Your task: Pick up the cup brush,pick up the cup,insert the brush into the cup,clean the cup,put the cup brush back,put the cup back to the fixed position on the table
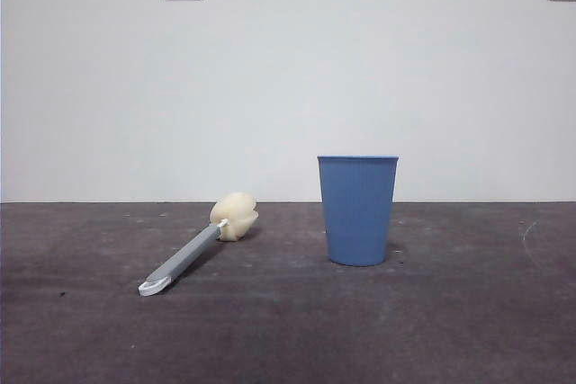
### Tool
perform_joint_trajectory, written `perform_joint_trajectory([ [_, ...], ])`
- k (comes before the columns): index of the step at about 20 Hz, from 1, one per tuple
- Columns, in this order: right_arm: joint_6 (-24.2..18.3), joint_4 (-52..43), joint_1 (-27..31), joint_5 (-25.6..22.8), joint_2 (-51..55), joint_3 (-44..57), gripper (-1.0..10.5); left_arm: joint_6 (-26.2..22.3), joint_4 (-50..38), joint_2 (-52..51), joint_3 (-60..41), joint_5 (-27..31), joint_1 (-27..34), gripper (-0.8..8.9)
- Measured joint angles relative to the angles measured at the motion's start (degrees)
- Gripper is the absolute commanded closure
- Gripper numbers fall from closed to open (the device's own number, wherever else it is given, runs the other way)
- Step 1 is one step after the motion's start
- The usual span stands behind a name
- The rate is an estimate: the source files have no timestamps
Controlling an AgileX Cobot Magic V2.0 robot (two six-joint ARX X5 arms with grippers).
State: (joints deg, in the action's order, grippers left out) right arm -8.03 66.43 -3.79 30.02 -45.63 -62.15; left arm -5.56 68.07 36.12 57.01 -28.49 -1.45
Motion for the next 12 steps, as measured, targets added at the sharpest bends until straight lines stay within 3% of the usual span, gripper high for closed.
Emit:
perform_joint_trajectory([
  [2, 0.0, -0.1, 0.0, 0.0, 0.0, 0.0, 4.8, 0.0, -0.4, 0.0, 0.0, 0.0, 0.0, 2.85],
  [3, 0.1, -0.2, 0.0, 0.0, 0.0, 0.0, 3.8, 0.0, -0.7, 0.0, 0.0, 0.0, 0.0, 1.75],
  [12, 1.0, -0.5, 0.0, 0.0, -0.2, 0.0, 3.5, 0.0, -5.4, 3.3, 0.0, -0.2, -3.0, 1.78],
])
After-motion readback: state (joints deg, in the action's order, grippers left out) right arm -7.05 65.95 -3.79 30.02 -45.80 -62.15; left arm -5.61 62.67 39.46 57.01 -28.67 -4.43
